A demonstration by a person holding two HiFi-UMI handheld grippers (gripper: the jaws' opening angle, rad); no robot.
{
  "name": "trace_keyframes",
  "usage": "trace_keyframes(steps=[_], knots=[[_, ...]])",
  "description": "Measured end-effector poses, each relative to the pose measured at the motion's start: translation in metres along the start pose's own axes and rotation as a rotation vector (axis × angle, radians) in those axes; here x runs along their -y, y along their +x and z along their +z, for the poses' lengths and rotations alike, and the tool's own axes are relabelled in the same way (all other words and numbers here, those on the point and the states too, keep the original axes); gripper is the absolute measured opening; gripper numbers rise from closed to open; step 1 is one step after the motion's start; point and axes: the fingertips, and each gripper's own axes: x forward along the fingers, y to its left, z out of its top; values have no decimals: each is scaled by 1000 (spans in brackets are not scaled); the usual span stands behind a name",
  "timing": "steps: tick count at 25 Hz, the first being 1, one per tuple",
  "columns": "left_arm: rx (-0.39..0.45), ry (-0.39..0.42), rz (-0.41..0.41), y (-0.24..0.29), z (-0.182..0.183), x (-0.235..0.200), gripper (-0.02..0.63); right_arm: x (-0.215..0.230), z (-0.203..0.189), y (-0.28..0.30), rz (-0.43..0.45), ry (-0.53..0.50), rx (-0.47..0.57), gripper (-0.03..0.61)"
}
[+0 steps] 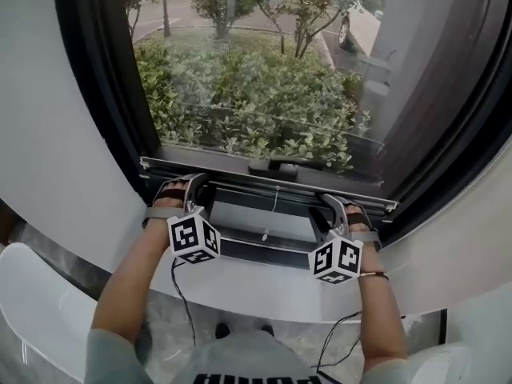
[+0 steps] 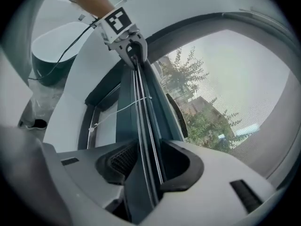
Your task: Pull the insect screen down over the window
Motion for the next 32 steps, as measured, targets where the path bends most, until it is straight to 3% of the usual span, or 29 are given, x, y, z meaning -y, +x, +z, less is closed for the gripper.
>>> trace_keyframes(steps=[6, 8, 14, 18, 24, 27, 32], knots=[[-58, 6, -146, -5, -5, 18, 113, -20, -4, -6, 152, -90, -109, 147], [-57, 17, -124, -2, -6, 26, 112, -30, -9, -4, 166, -124, -140, 147], [44, -66, 11, 1, -9, 19, 114, -31, -11, 3, 86, -167, -163, 147], [31, 51, 122, 1, -31, 14, 118, -35, -12, 5, 76, -175, -168, 147], [-58, 131, 120, 12, -51, 4, 98, -25, -12, 15, 39, -158, -172, 146], [-85, 105, 113, 12, -50, 8, 124, -25, -11, 14, 9, -152, -143, 146], [-23, 79, 133, 3, -45, 6, 129, -24, -7, 5, -41, -139, -95, 146]])
